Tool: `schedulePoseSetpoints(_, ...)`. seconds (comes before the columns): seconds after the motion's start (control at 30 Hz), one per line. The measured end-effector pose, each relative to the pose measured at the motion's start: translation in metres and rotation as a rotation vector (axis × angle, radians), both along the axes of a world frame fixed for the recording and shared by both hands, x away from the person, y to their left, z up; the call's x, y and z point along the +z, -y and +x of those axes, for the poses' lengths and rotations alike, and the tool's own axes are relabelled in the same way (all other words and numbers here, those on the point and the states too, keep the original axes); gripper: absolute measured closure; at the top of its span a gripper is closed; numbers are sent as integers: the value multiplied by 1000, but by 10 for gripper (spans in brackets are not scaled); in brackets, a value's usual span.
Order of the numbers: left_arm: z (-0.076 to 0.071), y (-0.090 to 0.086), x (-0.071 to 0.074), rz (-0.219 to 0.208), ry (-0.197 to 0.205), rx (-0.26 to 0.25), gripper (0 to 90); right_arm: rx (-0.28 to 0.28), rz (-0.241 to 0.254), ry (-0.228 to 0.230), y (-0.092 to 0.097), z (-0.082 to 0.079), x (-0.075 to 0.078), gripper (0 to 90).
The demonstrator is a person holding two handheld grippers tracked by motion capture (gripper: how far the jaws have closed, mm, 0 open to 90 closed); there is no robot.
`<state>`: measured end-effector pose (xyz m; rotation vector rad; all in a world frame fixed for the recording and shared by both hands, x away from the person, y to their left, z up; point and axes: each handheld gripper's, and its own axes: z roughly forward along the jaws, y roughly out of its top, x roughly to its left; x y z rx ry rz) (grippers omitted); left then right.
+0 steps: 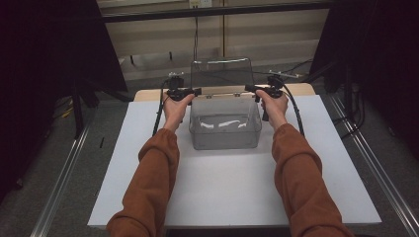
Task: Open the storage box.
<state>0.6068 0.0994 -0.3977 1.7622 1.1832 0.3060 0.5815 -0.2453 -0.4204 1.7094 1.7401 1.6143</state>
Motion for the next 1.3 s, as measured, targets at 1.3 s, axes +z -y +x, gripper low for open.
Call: schedulePoseSetpoints(1.3, 0, 7, -11, 10, 100, 17, 262, -41, -124, 36, -2, -2, 1, 290)
